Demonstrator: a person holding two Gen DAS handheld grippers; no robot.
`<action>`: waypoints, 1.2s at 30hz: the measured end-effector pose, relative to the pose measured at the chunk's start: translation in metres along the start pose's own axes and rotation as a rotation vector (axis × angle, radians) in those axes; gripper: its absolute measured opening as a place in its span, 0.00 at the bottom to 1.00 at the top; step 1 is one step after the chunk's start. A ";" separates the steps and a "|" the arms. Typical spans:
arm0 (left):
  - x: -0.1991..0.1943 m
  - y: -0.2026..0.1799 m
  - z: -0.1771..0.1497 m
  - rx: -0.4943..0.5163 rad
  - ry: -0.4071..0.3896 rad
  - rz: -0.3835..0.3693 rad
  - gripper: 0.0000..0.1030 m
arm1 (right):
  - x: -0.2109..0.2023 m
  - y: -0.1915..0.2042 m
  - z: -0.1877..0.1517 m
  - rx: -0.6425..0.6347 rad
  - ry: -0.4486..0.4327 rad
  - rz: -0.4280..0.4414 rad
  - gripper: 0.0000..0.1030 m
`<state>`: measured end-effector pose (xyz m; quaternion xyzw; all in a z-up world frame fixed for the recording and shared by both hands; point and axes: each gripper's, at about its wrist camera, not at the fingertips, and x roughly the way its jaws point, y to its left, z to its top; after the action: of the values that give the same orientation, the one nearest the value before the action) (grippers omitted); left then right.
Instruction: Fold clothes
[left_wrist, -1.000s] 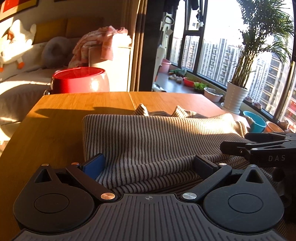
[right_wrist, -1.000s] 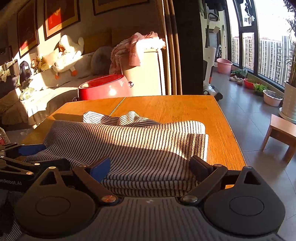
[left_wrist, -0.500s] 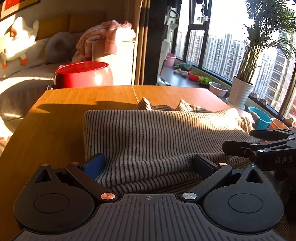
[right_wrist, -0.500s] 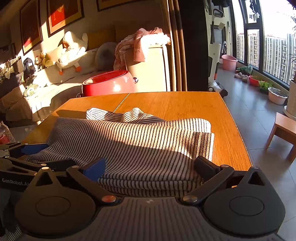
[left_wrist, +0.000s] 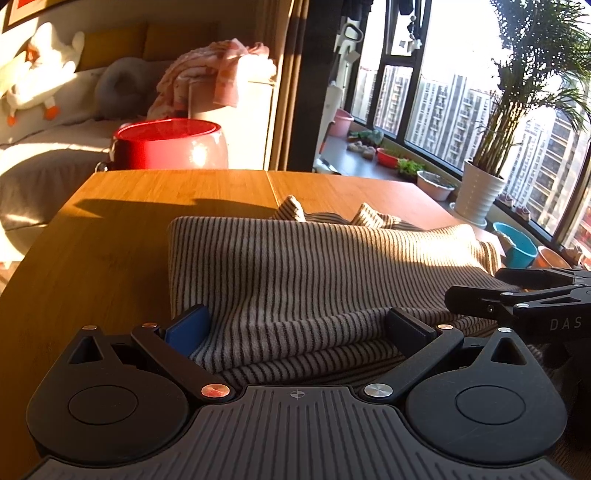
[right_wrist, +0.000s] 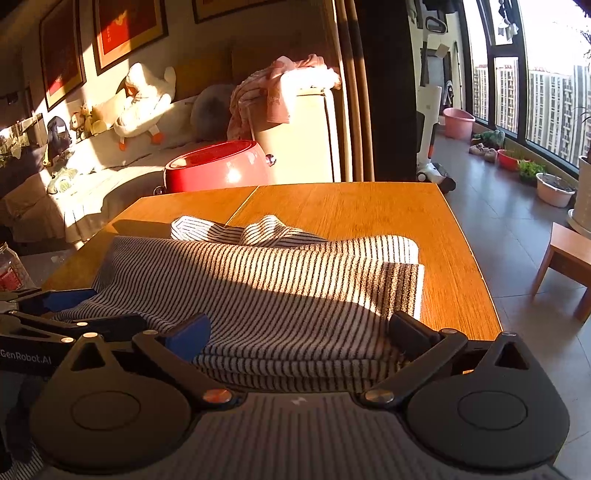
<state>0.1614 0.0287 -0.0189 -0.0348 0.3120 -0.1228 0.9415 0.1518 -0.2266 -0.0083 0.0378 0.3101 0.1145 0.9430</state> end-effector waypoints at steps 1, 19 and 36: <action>0.000 0.001 0.000 -0.002 0.000 -0.001 1.00 | -0.002 -0.004 0.000 0.014 0.002 -0.022 1.00; -0.001 0.004 0.000 -0.011 -0.004 -0.022 1.00 | 0.004 -0.004 0.014 -0.020 0.011 -0.040 0.49; 0.000 0.007 0.000 -0.026 -0.007 -0.040 1.00 | 0.028 -0.006 0.022 -0.076 0.028 -0.055 0.50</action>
<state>0.1629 0.0356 -0.0196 -0.0537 0.3096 -0.1373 0.9394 0.1879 -0.2255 -0.0082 -0.0081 0.3195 0.1006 0.9422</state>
